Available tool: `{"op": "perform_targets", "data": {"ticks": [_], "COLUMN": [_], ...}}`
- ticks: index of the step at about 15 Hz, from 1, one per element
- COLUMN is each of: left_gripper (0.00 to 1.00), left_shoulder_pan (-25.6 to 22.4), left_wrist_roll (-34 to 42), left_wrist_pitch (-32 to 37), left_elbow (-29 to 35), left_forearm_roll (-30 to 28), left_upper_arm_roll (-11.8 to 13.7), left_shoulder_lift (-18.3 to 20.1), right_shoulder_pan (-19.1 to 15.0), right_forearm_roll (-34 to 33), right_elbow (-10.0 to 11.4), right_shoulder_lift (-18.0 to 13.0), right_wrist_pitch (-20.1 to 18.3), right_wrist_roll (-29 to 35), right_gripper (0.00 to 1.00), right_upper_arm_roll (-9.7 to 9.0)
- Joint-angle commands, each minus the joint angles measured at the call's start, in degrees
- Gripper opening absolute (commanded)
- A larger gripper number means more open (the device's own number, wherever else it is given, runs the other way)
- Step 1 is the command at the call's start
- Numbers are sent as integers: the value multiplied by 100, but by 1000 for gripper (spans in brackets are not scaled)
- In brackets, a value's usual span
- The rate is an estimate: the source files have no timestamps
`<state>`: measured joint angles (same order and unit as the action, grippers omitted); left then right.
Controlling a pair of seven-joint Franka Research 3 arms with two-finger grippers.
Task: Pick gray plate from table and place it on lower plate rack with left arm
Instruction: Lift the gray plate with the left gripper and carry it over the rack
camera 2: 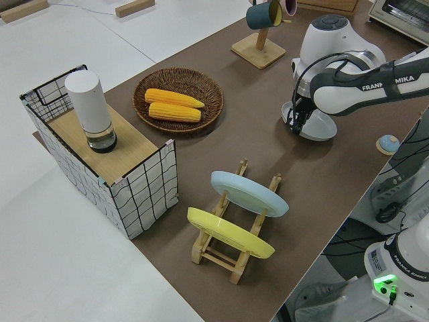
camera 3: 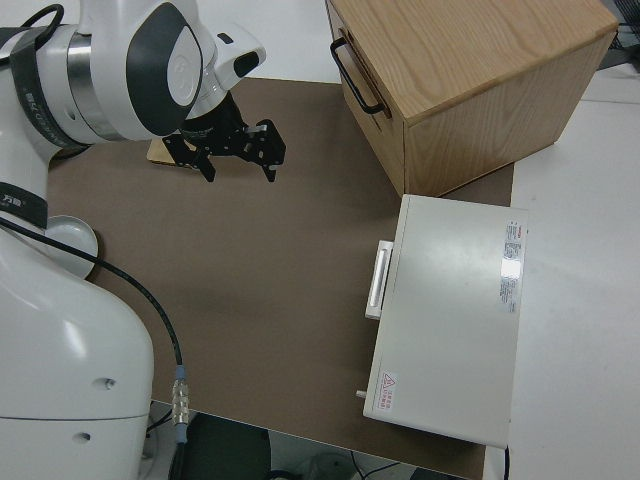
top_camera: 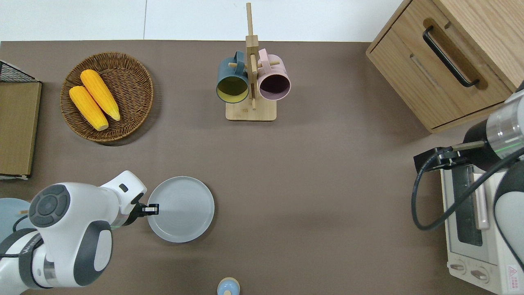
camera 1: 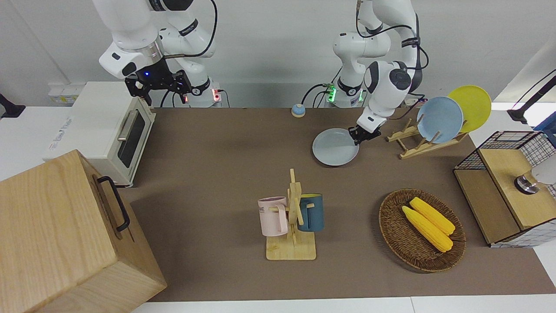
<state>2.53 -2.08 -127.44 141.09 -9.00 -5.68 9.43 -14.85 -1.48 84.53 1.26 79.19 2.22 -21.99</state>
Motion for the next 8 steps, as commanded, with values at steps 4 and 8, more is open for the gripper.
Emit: {"op": "perform_targets", "data": {"ticks": [4, 8], "left_gripper": [0, 0], "left_shoulder_pan": [-103, -218], "left_wrist_roll": [-64, -82], "left_wrist_pitch": [1869, 2758], "left_elbow": [-1591, -2374], "left_forearm_roll": [47, 204], "left_upper_arm_roll": [207, 207], "left_shoulder_lift": [41, 41], "right_shoulder_pan": [-132, -132], "right_forearm_roll": [-37, -37], "right_elbow": [-41, -41], "right_shoulder_lift": [-20, -20], "right_wrist_pitch": [-62, -62], "right_wrist_roll": [68, 68], "right_gripper": [983, 983], "right_upper_arm_roll": [-121, -121]}}
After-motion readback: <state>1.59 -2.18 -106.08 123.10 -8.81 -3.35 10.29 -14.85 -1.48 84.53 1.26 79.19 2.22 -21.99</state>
